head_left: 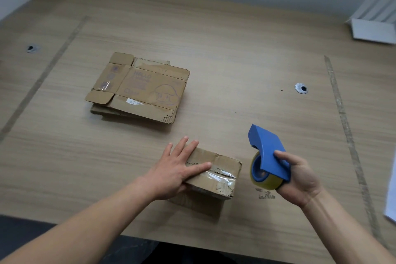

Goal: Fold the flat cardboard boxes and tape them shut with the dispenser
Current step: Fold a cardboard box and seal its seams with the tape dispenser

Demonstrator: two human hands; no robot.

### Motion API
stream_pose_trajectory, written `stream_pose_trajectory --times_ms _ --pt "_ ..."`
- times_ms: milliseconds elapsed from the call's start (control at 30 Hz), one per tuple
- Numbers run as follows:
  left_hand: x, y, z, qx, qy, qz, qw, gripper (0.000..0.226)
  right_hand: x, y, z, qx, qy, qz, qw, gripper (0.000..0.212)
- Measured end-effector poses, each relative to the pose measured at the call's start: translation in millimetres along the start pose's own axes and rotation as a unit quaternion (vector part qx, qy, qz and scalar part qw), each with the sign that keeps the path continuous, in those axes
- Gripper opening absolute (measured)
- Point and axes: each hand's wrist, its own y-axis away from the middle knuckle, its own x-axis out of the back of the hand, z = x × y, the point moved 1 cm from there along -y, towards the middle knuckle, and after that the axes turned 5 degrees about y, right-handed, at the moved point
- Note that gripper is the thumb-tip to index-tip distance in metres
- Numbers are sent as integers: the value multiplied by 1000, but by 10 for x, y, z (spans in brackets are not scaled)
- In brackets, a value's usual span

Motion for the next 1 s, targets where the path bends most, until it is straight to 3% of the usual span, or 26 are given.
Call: stream_pose_trajectory --times_ms 200,567,733,1000 --pt "-15 -2 -13 -6 0 12 1000 80 -18 30 0 -11 -62 -40 997 109" --pt "-39 -8 -34 -13 -2 25 1000 79 -138 7 -6 -18 21 -18 999 101" --pt "-33 -14 -33 -11 0 13 1000 80 -200 -28 17 -20 85 55 995 40" --pt "7 -39 -16 -8 2 -5 1000 77 -210 -78 17 3 197 88 977 24"
